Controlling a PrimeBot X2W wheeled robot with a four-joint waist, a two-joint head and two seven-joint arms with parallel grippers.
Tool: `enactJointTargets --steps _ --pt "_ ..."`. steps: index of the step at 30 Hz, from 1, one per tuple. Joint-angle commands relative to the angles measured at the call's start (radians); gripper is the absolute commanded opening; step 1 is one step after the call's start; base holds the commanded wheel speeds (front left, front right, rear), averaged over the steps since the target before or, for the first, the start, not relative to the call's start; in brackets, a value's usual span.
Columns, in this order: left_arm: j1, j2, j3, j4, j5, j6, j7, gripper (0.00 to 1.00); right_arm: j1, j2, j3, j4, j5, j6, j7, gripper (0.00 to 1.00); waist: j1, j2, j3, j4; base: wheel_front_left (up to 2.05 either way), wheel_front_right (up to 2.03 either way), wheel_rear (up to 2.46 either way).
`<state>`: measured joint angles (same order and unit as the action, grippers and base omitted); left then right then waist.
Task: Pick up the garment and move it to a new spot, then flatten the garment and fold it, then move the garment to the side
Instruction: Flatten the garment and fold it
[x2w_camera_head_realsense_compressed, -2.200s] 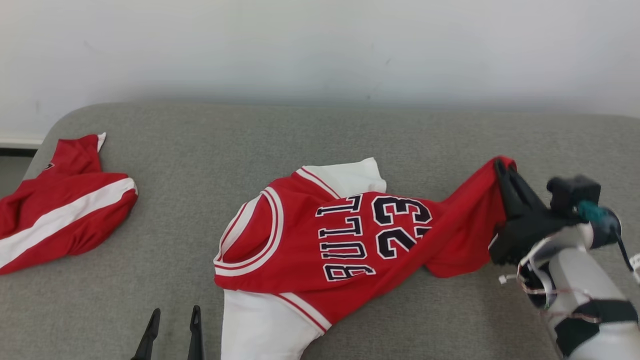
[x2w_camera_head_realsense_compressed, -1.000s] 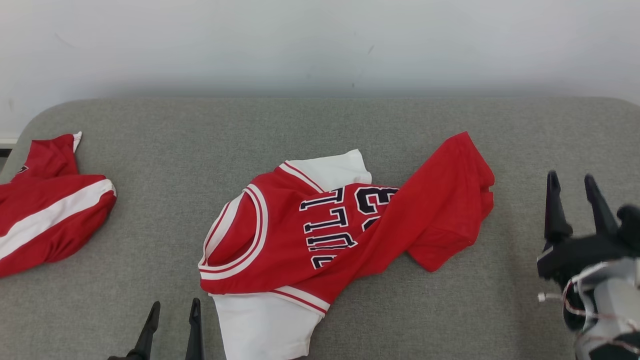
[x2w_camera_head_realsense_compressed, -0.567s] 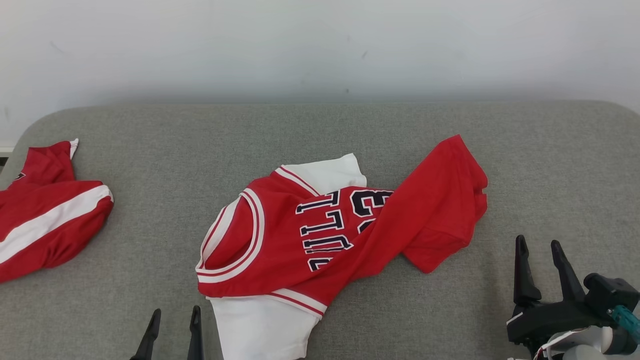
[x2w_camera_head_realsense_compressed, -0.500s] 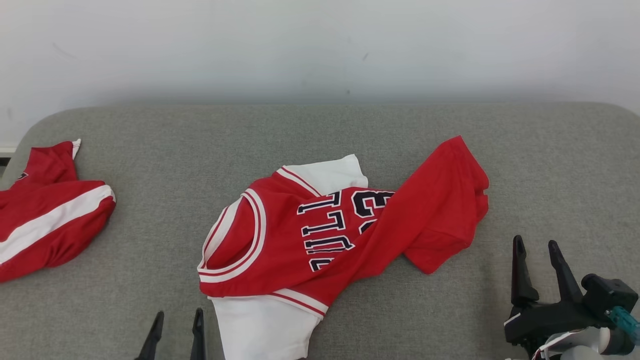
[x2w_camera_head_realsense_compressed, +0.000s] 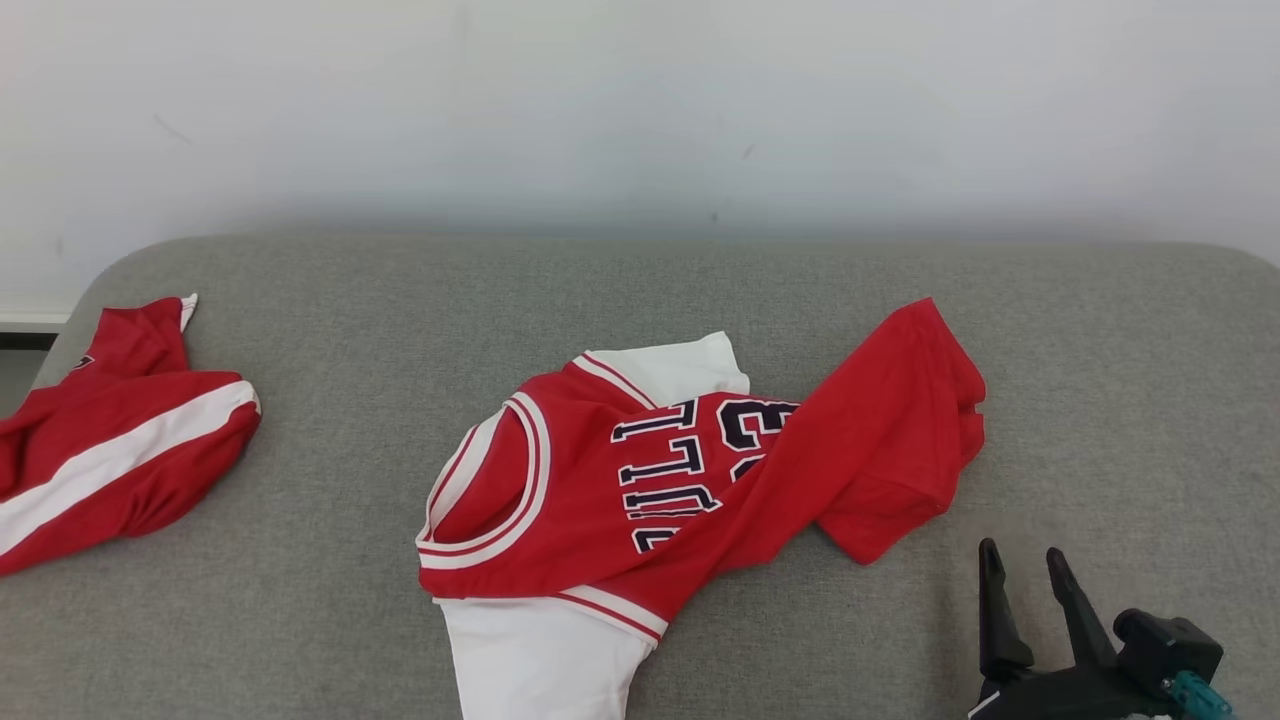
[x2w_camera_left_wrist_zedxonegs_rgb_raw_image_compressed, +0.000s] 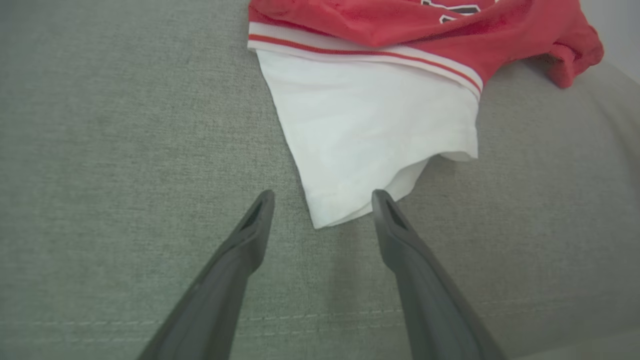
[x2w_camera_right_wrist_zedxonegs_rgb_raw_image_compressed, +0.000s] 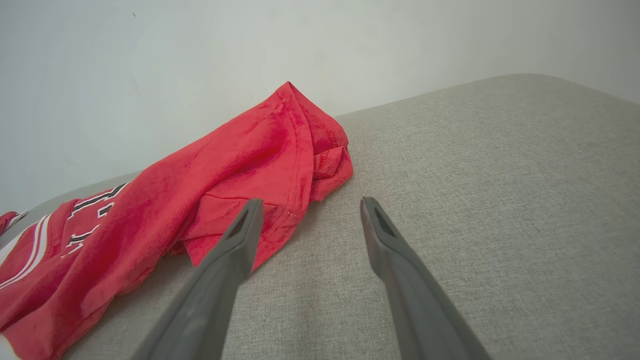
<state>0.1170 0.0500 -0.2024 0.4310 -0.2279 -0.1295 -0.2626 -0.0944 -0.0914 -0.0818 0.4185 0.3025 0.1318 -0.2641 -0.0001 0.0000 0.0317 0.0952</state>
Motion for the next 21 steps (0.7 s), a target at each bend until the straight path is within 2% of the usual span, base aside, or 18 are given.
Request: enactJointTargets --steps 1,18,19,20,21 --pt "-0.006 0.001 -0.013 0.014 -0.015 0.0 -0.003 1.0 0.018 0.007 0.005 0.003 -0.001 -0.002 0.0 1.0 0.0001 0.0 0.0 -0.004 0.0 0.0 0.0" --pt "-0.094 0.001 -0.027 0.164 -0.143 0.0 -0.003 1.0 0.023 0.012 0.023 0.022 -0.006 -0.002 0.0 1.0 0.0001 0.0 -0.002 -0.036 0.0 0.0 0.0" --pt "-0.1 0.001 -0.028 0.176 -0.157 0.0 -0.003 0.96 0.023 0.012 0.023 0.023 -0.006 -0.002 0.0 1.0 0.0001 0.0 -0.002 -0.035 0.0 0.0 0.0" --pt "-0.105 0.001 -0.032 0.188 -0.168 0.0 -0.003 0.76 0.024 0.013 0.024 0.023 -0.007 -0.002 0.0 1.0 0.0001 0.0 -0.003 -0.034 0.0 0.0 0.0" --pt "-0.111 0.001 -0.035 0.197 -0.173 0.0 -0.003 0.46 0.024 0.013 0.024 0.023 -0.009 -0.002 0.0 1.0 0.0001 0.0 -0.003 -0.034 0.0 0.0 0.0"
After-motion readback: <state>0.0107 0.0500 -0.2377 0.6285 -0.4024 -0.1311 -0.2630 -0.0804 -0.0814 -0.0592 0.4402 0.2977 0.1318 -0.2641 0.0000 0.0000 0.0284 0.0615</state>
